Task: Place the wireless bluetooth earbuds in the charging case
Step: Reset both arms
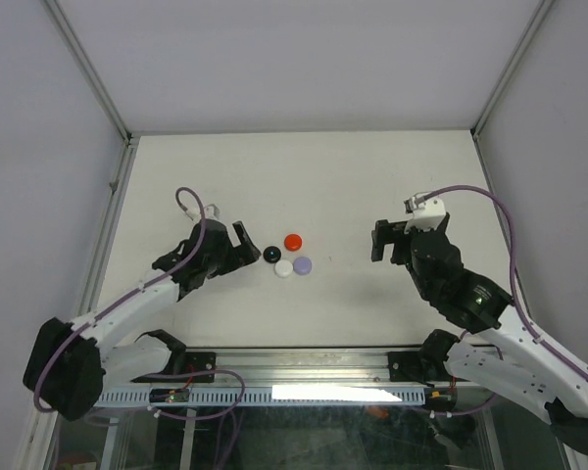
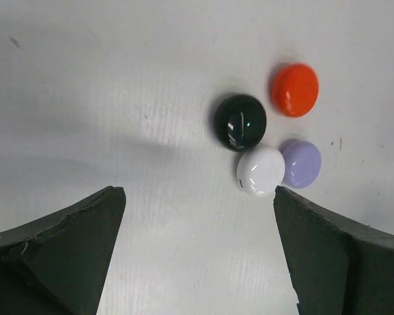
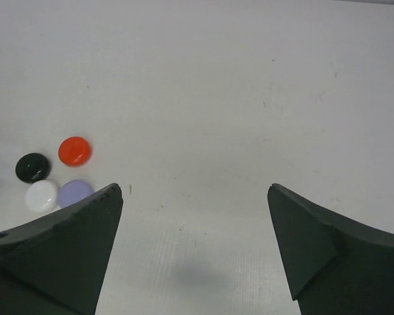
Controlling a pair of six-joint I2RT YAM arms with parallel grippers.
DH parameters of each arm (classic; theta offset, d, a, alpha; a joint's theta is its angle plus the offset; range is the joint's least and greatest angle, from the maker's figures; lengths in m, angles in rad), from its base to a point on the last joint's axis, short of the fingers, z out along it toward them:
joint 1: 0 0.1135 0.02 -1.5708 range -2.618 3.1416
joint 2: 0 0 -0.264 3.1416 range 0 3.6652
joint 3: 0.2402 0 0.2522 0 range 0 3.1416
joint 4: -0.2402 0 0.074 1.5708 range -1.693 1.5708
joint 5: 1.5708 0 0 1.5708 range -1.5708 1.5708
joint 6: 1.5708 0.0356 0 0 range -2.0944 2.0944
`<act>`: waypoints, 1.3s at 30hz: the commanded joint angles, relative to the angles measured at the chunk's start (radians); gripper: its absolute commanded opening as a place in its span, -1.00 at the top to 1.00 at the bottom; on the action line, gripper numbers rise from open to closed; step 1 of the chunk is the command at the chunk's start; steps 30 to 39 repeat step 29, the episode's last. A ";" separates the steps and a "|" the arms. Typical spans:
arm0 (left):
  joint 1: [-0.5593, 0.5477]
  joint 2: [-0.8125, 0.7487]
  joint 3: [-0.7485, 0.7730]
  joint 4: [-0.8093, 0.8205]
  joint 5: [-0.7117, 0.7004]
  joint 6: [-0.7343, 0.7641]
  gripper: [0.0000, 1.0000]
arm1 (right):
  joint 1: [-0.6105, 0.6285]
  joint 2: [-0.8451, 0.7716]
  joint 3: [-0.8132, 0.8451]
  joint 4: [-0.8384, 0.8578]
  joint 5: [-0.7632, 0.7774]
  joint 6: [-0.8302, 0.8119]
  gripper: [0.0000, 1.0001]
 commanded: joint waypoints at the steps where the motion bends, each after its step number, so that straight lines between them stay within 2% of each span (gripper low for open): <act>1: 0.007 -0.229 0.102 -0.136 -0.240 0.173 -0.98 | 0.004 -0.077 0.064 -0.046 0.174 0.005 -0.96; 9: 0.009 -0.515 0.130 -0.101 -0.447 0.441 -0.98 | 0.004 -0.209 0.026 -0.031 0.299 -0.049 -0.98; 14: 0.009 -0.655 0.060 0.007 -0.497 0.561 -0.98 | 0.005 -0.269 -0.025 0.018 0.321 -0.078 -0.98; 19: 0.014 -0.766 -0.024 0.088 -0.469 0.582 -0.98 | 0.004 -0.300 -0.049 0.047 0.298 -0.100 -0.98; 29: 0.042 -0.736 -0.022 0.088 -0.382 0.587 -0.98 | 0.004 -0.291 -0.044 0.047 0.256 -0.117 -0.98; 39: 0.042 -0.736 -0.022 0.088 -0.382 0.587 -0.98 | 0.004 -0.291 -0.044 0.047 0.256 -0.117 -0.98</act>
